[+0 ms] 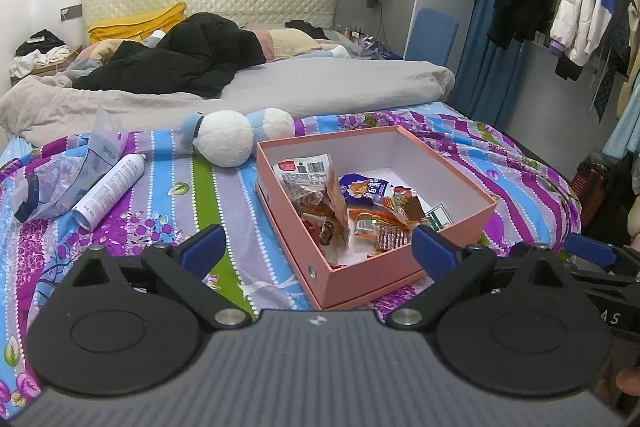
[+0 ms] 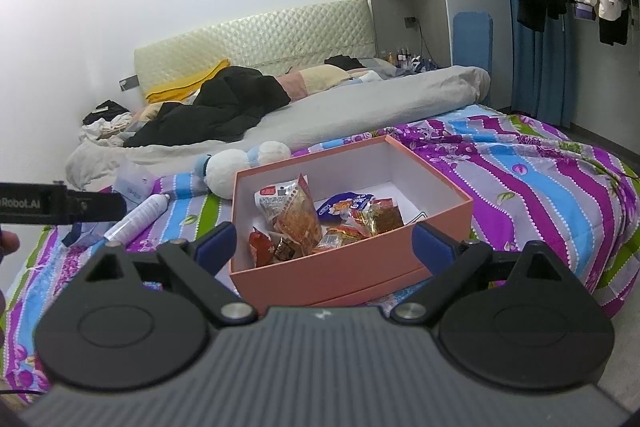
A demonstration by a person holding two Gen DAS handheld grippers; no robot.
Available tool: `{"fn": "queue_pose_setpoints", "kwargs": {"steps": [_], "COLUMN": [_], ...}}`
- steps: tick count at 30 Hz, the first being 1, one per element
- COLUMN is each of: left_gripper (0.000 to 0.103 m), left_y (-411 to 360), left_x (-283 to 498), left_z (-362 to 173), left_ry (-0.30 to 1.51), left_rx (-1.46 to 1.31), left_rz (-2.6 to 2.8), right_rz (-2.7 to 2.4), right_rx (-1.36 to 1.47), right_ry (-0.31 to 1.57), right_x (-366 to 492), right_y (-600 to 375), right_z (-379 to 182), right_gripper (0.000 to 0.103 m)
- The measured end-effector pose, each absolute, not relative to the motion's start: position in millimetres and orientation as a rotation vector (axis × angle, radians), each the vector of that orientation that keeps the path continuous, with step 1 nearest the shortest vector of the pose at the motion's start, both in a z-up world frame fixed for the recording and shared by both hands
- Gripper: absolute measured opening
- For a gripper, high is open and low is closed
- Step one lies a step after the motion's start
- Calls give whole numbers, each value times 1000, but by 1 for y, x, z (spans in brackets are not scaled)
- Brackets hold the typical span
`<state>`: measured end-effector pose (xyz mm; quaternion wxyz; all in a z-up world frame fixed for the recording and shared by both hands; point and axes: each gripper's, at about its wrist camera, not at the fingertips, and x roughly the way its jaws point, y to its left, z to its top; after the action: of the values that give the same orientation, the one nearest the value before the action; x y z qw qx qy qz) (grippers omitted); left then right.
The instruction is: Organize snacks
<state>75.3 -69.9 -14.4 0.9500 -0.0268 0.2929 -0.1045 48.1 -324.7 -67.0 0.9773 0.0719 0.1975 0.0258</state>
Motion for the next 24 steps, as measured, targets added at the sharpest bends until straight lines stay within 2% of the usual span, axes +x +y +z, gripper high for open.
{"fn": "queue_pose_setpoints", "kwargs": {"steps": [24], "left_gripper": [101], "left_y": [-73], "left_x": [76], "left_z": [-13], "left_ry": [599], "left_rx": [-43], "left_rz": [-211], "right_rz": [57], "right_rx": [150], "right_ry": [398], "right_x": [48], "right_y": [-324], "right_z": [-66], "right_gripper": [96]}}
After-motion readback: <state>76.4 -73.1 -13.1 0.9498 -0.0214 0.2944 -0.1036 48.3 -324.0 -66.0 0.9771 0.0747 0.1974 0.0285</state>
